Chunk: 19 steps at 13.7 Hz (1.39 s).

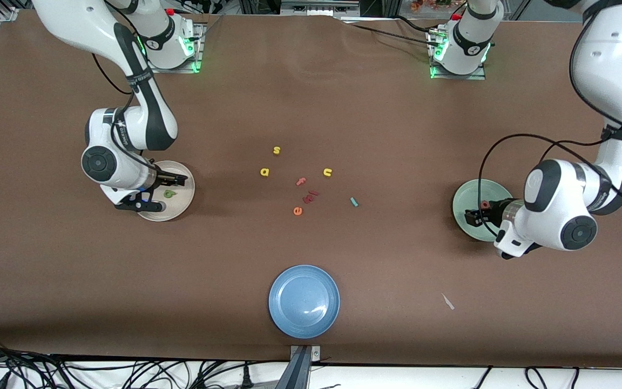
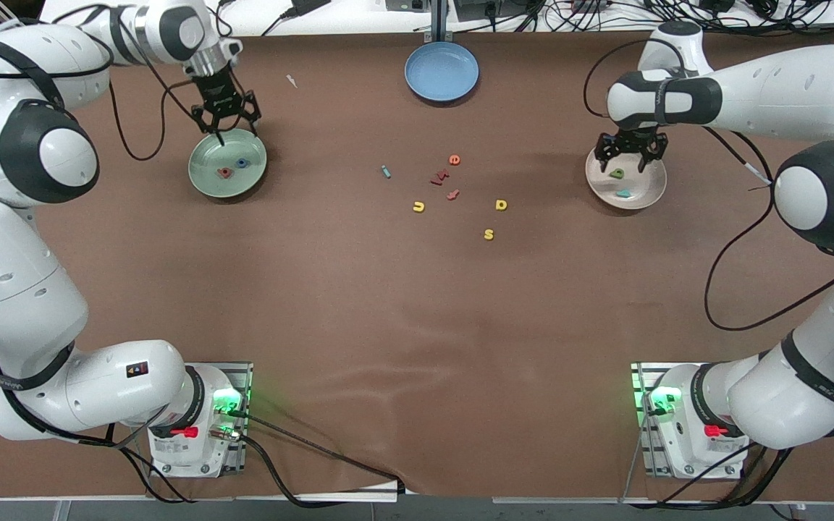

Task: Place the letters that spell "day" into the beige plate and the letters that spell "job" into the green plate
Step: 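Grasp the yellow d with the right gripper while the left grasps cyan letter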

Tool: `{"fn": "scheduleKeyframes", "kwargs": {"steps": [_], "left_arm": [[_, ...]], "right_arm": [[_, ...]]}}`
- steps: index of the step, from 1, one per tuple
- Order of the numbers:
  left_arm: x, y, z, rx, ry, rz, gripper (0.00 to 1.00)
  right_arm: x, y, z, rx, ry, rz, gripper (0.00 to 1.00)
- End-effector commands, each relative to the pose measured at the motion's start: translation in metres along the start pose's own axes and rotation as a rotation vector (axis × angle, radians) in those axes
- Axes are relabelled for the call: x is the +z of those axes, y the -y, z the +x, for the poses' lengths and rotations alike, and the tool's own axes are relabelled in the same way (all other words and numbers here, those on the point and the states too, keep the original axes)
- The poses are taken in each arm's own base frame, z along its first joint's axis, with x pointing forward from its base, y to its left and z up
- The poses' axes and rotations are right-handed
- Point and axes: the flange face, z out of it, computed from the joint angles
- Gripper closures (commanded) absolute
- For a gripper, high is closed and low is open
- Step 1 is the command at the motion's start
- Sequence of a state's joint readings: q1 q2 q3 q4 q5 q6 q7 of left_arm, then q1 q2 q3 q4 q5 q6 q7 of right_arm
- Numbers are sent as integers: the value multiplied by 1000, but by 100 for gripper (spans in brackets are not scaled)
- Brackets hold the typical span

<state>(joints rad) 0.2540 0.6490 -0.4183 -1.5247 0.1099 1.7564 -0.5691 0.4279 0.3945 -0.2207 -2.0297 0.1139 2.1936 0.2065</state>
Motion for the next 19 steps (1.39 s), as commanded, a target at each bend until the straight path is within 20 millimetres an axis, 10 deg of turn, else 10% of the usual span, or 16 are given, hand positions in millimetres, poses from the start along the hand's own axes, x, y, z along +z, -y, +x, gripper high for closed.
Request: {"fn": "scheduleKeyframes", "kwargs": {"steps": [1, 4, 9, 13, 19], "left_arm": [[-21, -69, -60, -59, -21, -6, 1], [0, -160, -98, -111, -116, -103, 1], [76, -233, -118, -201, -170, -155, 6], [133, -257, -123, -213, -200, -93, 11], [155, -261, -124, -212, -175, -75, 34]], "right_arm": [[-14, 58, -17, 89, -6, 33, 0], [-9, 120, -42, 111, -13, 61, 1], [17, 204, -76, 142, -61, 150, 32], [46, 232, -85, 152, -102, 180, 37], [72, 237, -86, 144, -100, 171, 42]]}}
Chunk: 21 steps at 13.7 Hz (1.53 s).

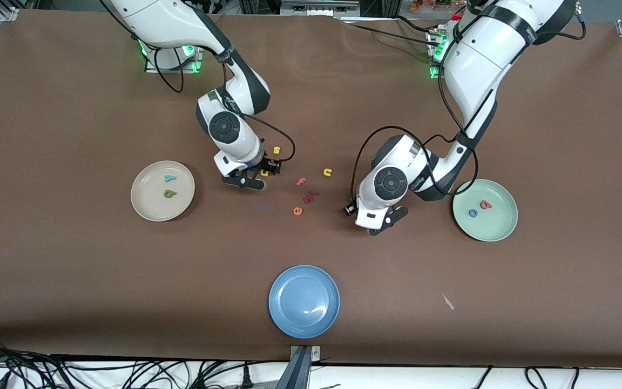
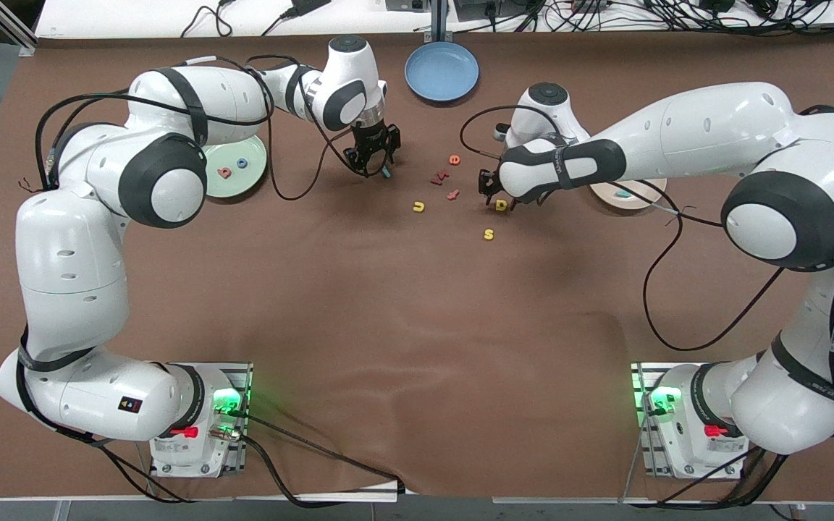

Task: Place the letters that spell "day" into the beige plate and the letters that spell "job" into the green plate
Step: 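Grasp the yellow d with the right gripper while the left grasps cyan letter, then drop the yellow d on beige plate while the left gripper drops cyan letter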

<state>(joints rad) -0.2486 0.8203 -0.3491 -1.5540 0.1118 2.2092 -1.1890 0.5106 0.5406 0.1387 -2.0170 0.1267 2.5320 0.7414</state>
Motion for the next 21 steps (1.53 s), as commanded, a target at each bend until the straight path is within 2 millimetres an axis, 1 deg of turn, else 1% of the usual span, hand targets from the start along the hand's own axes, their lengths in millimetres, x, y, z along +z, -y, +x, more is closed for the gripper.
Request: {"fn": "scheduleKeyframes", "kwargs": {"steps": [1, 2, 3, 4, 5, 6, 7, 8, 9, 10, 11, 12, 13, 14, 15, 16, 17, 18, 19, 20, 21], "left_arm": [[7, -6, 1, -5, -2, 4, 39], [8, -7, -1, -4, -1, 2, 42], [9, -8, -3, -1, -1, 3, 46], [10, -8, -3, -2, 2, 3, 52], [13, -8, -3, -2, 4, 6, 55], [12, -8, -3, -2, 3, 4, 60], [12, -8, -3, -2, 2, 5, 67], [12, -8, -3, -2, 2, 5, 77], [7, -11, -1, -1, -2, -5, 90], [5, -11, 1, -3, -4, -9, 100], [1, -11, 4, 0, -7, -14, 100], [-9, -9, 8, 2, -14, -19, 100], [-32, -4, 19, -4, -23, -30, 100], [-55, 6, 28, 6, -18, -10, 100], [-83, 22, 41, 25, -17, 13, 100], [-107, 47, 66, 42, -4, 39, 100], [-123, 75, 90, 64, 39, 64, 100], [-134, 106, 116, 93, 94, 86, 100], [-137, 141, 142, 121, 141, 111, 100], [-139, 172, 163, 153, 176, 128, 100], [-134, 202, 183, 185, 218, 139, 100]], "right_arm": [[9, 0, -1, 12, -5, 9, 46], [9, 0, -1, 12, -5, 9, 48], [9, -1, -1, 12, -5, 7, 61], [9, -1, -1, 10, -5, 7, 76], [8, -1, 0, 5, -9, 3, 80], [4, 0, 0, -6, -12, 4, 87], [-2, -1, 1, -14, -15, 1, 88], [-9, -4, 3, -10, -8, -13, 89], [-21, -5, 6, -9, -5, -22, 89], [-33, -7, 7, -20, -8, -39, 89], [-50, -15, 14, -35, -22, -75, 89], [-63, -23, 19, -60, -37, -117, 89], [-75, -42, 32, -95, -40, -160, 89], [-89, -63, 46, -140, -28, -184, 89], [-100, -90, 64, -185, -13, -207, 89], [-110, -120, 83, -233, -5, -224, 89], [-116, -148, 101, -283, 0, -233, 89], [-117, -176, 118, -325, 2, -239, 89], [-111, -201, 130, -347, 14, -243, 89], [-106, -218, 138, -349, 13, -238, 89], [-97, -235, 144, -346, 27, -242, 89]]}}
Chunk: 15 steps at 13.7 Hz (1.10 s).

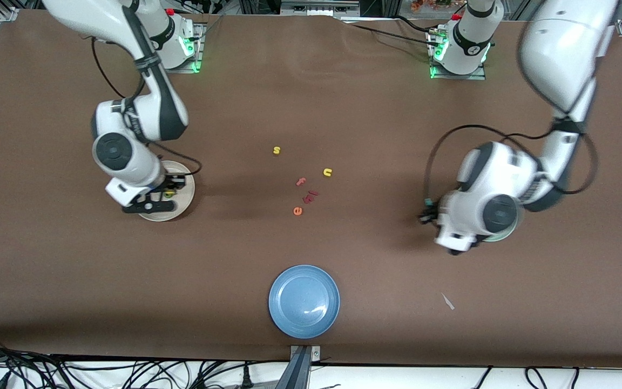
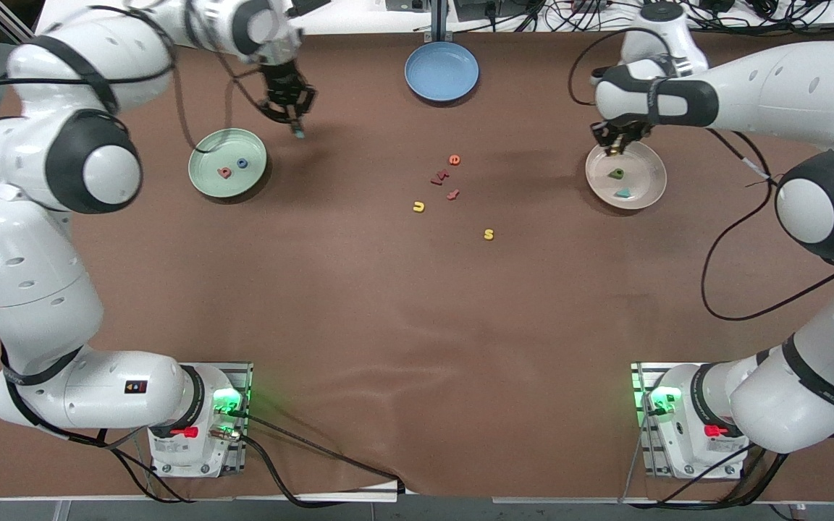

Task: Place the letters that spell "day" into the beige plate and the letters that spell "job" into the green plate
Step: 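Drop the yellow d on beige plate while the left gripper drops cyan letter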

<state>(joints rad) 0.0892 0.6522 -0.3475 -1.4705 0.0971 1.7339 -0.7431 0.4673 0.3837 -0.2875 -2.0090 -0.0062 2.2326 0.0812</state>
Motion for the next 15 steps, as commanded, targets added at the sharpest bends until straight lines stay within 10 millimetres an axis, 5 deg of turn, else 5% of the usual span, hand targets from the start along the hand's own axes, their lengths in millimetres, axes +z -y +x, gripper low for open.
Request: {"fn": "scheduleKeyframes", "kwargs": {"steps": [1, 3, 4, 5, 6, 8, 10, 15], "left_arm": [[27, 76, 31, 104, 123, 9, 100], [53, 114, 49, 161, 170, 11, 100], [63, 118, 53, 174, 183, 17, 100], [69, 117, 55, 180, 191, 19, 100], [75, 118, 57, 178, 200, 20, 99], [77, 120, 58, 176, 205, 20, 60], [61, 122, 59, 171, 178, 12, 1], [-76, 145, 37, 163, -51, -37, 0]], "right_arm": [[34, -28, 2, -43, 25, 4, 89], [53, -51, -1, -46, 24, 16, 86], [59, -51, -2, -43, 34, 17, 68], [59, -52, -1, -37, 35, 18, 24], [49, -50, 1, -37, 23, 22, 0], [19, -50, -1, -37, 35, 41, 0], [-17, -48, -1, -38, 74, 54, 0], [-116, -34, 18, -63, 129, 57, 0]]}}
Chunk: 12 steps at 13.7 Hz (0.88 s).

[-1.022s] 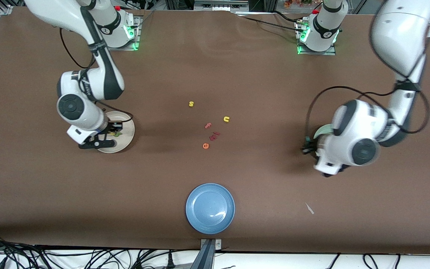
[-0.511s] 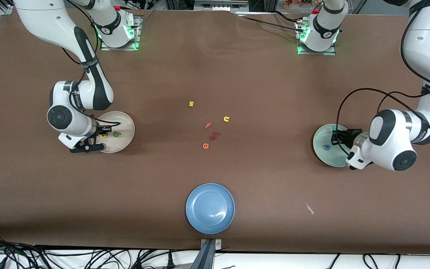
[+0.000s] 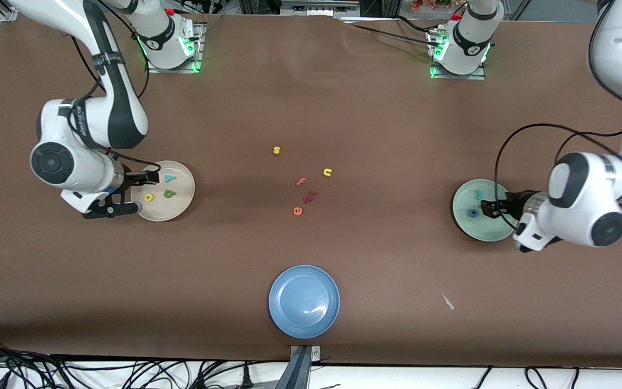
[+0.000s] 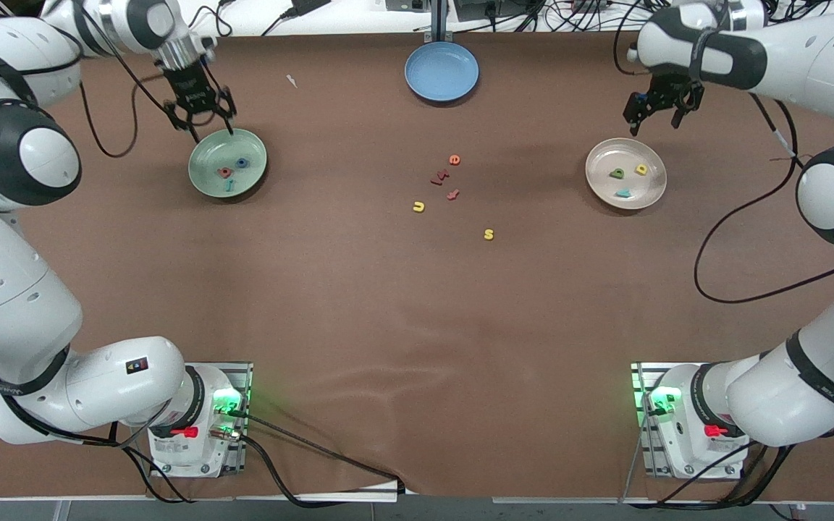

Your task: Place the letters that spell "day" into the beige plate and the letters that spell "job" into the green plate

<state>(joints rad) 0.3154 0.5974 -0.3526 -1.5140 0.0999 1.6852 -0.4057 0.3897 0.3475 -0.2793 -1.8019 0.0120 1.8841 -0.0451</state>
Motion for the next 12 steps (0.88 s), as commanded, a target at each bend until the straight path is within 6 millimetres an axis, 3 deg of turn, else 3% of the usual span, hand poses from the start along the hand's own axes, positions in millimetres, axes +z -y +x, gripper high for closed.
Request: {"fn": "scheduleKeyframes", "kwargs": {"steps": [1, 3, 5, 6, 7, 8, 9, 12], "left_arm": [[-91, 11, -34, 71, -155, 7, 0], [-149, 23, -54, 125, -262, -6, 0], [-186, 30, -70, 213, -335, 2, 1], [-198, 31, -73, 273, -361, 9, 1], [-202, 32, -74, 290, -368, 11, 1], [-204, 36, -73, 290, -373, 10, 1], [-205, 40, -72, 293, -373, 8, 1], [-206, 39, -74, 360, -376, 15, 0]], "right_arm": [[-56, 20, 3, -29, 11, 12, 0], [-84, 41, 0, -30, 8, 4, 0], [-109, 61, -10, 2, -17, 4, 0], [-121, 81, -20, 10, -34, 21, 0], [-128, 70, -28, 75, -35, 46, 0], [-133, 80, -38, 89, -43, 55, 0], [-132, 72, -45, 116, -40, 49, 0], [-119, 32, -71, 162, -162, 64, 0]]}}
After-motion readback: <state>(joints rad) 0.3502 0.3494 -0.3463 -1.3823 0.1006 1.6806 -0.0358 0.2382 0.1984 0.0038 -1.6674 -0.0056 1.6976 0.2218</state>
